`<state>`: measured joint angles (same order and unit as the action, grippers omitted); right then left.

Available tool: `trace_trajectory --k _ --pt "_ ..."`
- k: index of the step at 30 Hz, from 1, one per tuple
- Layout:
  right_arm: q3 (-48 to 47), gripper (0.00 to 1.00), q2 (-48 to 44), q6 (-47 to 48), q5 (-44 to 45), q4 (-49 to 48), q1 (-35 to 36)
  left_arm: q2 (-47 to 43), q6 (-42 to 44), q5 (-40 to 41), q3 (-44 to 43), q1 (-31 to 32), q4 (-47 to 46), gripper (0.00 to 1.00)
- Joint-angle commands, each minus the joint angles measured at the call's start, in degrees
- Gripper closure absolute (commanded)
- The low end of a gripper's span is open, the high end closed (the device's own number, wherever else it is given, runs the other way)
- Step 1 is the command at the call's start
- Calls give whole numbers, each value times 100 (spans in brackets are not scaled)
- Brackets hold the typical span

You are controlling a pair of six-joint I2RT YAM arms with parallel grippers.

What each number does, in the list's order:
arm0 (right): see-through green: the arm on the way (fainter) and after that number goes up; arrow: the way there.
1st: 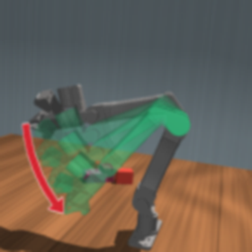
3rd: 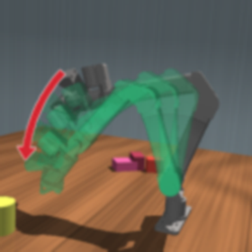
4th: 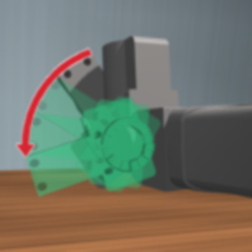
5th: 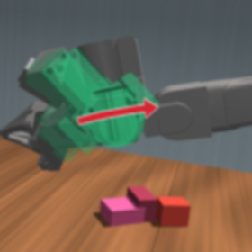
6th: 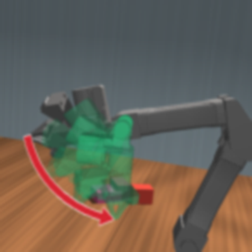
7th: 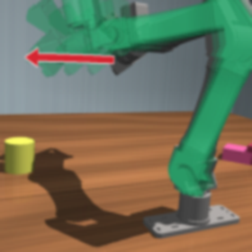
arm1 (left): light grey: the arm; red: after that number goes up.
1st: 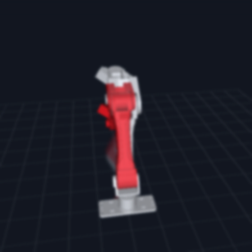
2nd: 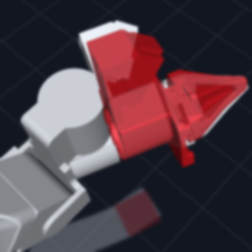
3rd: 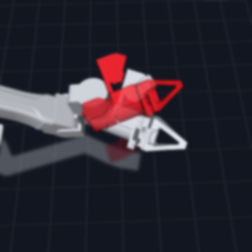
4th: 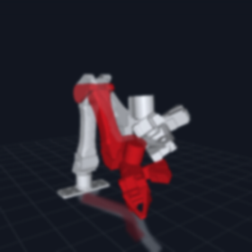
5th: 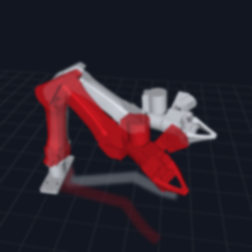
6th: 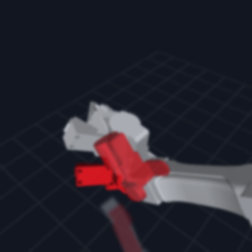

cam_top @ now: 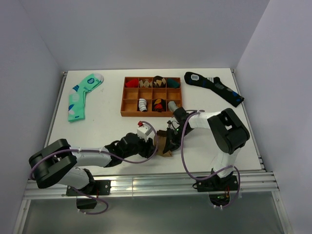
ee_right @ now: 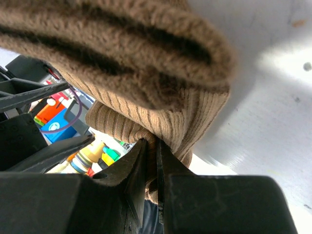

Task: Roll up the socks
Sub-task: Roll the sock at the center of the board.

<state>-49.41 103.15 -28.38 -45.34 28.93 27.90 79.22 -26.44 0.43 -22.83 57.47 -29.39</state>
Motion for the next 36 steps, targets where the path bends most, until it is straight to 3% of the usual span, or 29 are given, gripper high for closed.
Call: trace_trajectory --k 1,17,36 --pt "159 99 -208 140 298 87 75 102 148 -174 -239 45 -234 49" --pt "370 99 -489 96 333 78 163 181 323 -430 -319 168 -120 51" --pt "643 99 -709 26 342 -54 269 419 244 -263 -187 431 -848 48"
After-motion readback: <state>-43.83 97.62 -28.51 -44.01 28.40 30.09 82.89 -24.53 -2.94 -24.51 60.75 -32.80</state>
